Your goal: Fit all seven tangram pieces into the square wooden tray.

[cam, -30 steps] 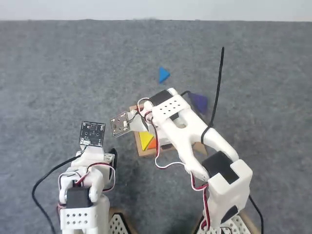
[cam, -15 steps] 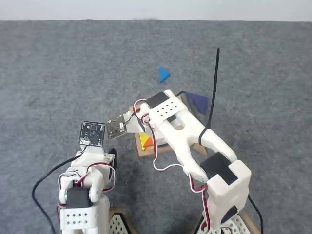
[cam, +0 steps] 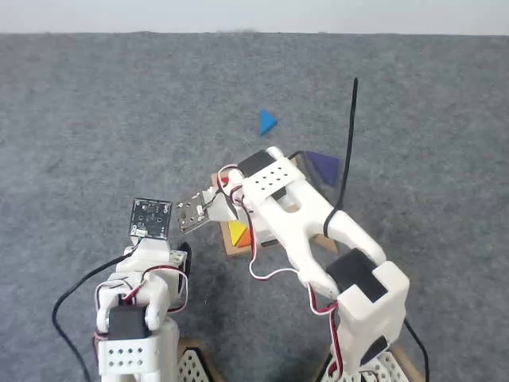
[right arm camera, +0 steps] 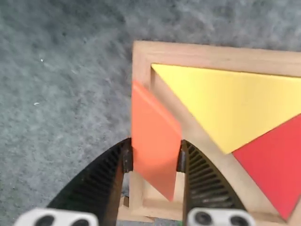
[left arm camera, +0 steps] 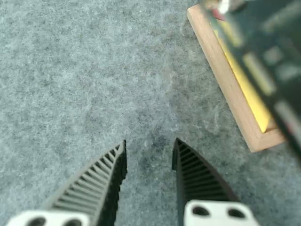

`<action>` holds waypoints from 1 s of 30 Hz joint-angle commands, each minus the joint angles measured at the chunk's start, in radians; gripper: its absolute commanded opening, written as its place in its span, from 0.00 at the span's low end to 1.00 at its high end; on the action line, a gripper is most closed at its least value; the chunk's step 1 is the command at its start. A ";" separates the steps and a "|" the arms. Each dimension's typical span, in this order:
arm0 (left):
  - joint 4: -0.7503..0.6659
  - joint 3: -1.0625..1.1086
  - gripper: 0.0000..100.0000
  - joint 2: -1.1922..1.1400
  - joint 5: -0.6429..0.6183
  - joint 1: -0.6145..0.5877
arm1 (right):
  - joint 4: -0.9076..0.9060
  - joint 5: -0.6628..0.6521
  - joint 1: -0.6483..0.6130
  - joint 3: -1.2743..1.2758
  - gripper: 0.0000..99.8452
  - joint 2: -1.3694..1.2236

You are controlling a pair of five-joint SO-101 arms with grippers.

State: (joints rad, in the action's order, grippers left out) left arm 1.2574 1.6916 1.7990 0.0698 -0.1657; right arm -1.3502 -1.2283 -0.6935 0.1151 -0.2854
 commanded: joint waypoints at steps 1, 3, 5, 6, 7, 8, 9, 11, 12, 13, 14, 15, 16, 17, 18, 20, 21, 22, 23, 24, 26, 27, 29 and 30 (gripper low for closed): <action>0.009 -0.008 0.15 0.028 0.006 0.003 | -0.016 -0.008 -0.015 -0.011 0.11 0.010; 0.009 -0.008 0.15 0.028 0.006 0.003 | -0.015 -0.008 -0.015 -0.012 0.11 0.010; 0.009 -0.008 0.15 0.028 0.006 0.003 | 0.002 -0.003 -0.015 -0.012 0.14 0.012; 0.009 -0.008 0.15 0.028 0.006 0.003 | 0.012 0.009 -0.012 -0.012 0.16 0.012; 0.009 -0.008 0.15 0.028 0.006 0.003 | 0.025 0.029 -0.012 -0.012 0.17 0.010; 0.009 -0.008 0.15 0.028 0.006 0.003 | 0.031 0.038 -0.012 -0.012 0.18 0.010; 0.009 -0.008 0.15 0.028 0.006 0.003 | 0.031 0.037 -0.012 -0.011 0.19 0.008; 0.009 -0.008 0.15 0.028 0.006 0.003 | 0.033 0.035 -0.012 -0.009 0.18 0.008; 0.009 -0.008 0.15 0.028 0.006 0.003 | 0.033 0.035 -0.013 -0.009 0.18 0.008; 0.009 -0.008 0.15 0.028 0.006 0.003 | 0.033 0.035 -0.013 -0.009 0.18 0.008; 0.009 -0.008 0.15 0.028 0.006 0.003 | 0.033 0.035 -0.013 -0.009 0.18 0.008; 0.009 -0.008 0.15 0.028 0.006 0.003 | 0.033 0.035 -0.012 -0.009 0.18 0.015; 0.009 -0.008 0.15 0.028 0.006 0.003 | 0.033 0.035 -0.007 -0.014 0.18 0.018; 0.009 -0.008 0.15 0.028 0.006 0.003 | 0.030 0.035 0.010 -0.025 0.18 0.025; 0.009 -0.008 0.15 0.028 0.006 0.003 | 0.018 0.038 0.036 -0.043 0.18 0.042; 0.009 -0.008 0.15 0.028 0.006 0.003 | 0.008 0.092 0.102 -0.084 0.18 0.081; 0.009 -0.008 0.15 0.028 0.006 0.003 | 0.004 0.141 0.137 -0.107 0.18 0.102; 0.009 -0.008 0.15 0.028 0.006 0.003 | 0.004 0.201 0.171 -0.124 0.18 0.125; 0.009 -0.008 0.15 0.028 0.006 0.003 | 0.001 0.261 0.205 -0.130 0.18 0.150; 0.009 -0.008 0.15 0.028 0.006 0.003 | -0.004 0.311 0.237 -0.130 0.17 0.173; 0.009 -0.008 0.15 0.028 0.006 0.003 | -0.019 0.382 0.291 -0.117 0.12 0.211; 0.009 -0.008 0.15 0.028 0.006 0.003 | -0.019 0.397 0.312 -0.087 0.10 0.232; 0.009 -0.008 0.15 0.028 0.006 0.003 | 0.001 0.440 0.340 -0.006 0.10 0.272; 0.009 -0.008 0.15 0.028 0.006 0.003 | 0.015 0.474 0.349 0.037 0.10 0.292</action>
State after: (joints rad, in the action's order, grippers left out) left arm 1.2574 1.6916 1.7990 0.0698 -0.1657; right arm -1.3548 -0.8554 -0.3989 0.0583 -0.1212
